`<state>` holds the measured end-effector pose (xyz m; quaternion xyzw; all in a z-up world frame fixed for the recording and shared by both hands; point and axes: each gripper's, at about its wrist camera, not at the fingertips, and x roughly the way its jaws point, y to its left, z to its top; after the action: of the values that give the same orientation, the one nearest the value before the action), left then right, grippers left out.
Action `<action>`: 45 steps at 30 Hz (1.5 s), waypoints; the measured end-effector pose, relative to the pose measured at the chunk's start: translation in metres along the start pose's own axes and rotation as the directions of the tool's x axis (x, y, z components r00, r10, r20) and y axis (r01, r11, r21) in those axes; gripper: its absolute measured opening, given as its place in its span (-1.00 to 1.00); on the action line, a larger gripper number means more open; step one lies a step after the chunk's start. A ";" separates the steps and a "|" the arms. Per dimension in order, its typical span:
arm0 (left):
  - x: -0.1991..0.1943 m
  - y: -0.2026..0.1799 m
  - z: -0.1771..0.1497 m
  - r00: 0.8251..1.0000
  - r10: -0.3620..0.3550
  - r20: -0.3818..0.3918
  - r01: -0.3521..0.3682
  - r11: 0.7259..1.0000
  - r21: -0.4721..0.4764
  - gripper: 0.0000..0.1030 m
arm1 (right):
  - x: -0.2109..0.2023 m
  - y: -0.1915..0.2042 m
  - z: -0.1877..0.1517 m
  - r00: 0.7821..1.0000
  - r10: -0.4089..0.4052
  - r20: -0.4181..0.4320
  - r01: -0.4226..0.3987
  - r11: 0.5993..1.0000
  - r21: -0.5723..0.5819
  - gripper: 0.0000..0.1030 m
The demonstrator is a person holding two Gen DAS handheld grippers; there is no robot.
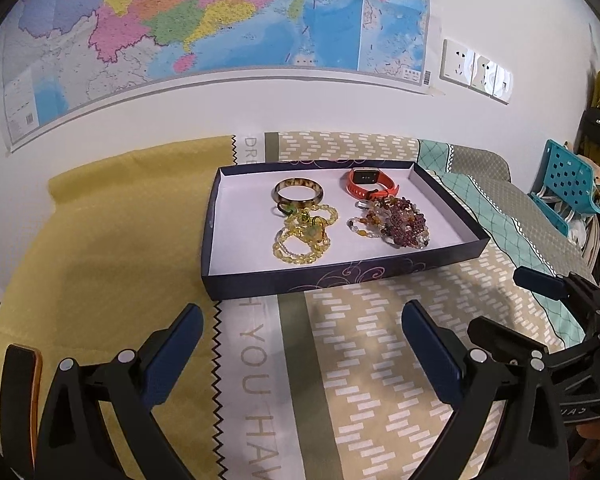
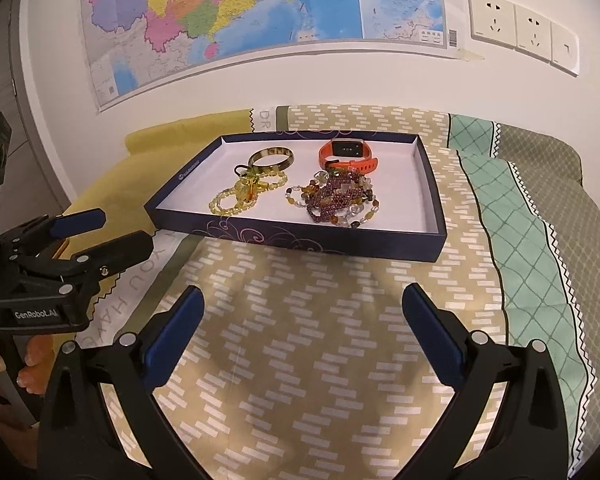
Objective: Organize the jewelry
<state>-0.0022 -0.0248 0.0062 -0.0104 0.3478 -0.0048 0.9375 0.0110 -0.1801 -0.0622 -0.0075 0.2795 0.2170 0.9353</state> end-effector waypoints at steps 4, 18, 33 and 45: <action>0.000 0.000 -0.002 1.000 0.008 -0.004 -0.008 1.000 -0.003 0.87 | -0.002 0.000 -0.001 1.000 0.004 0.001 -0.004 1.000 0.001 0.90; 0.001 -0.002 -0.005 1.000 0.016 -0.012 -0.016 1.000 0.001 0.87 | -0.006 0.001 -0.002 1.000 0.013 0.006 -0.013 1.000 0.007 0.90; -0.002 -0.002 -0.004 1.000 0.028 -0.006 -0.028 1.000 0.005 0.87 | -0.007 -0.001 -0.003 1.000 0.014 0.003 -0.014 1.000 0.011 0.90; -0.001 -0.001 -0.005 1.000 0.028 -0.012 -0.028 1.000 0.000 0.87 | -0.005 -0.001 -0.004 1.000 0.018 -0.003 -0.018 1.000 0.016 0.90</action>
<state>-0.0061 -0.0257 0.0030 -0.0055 0.3534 0.0082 0.9354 0.0052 -0.1833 -0.0625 0.0019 0.2826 0.2232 0.9329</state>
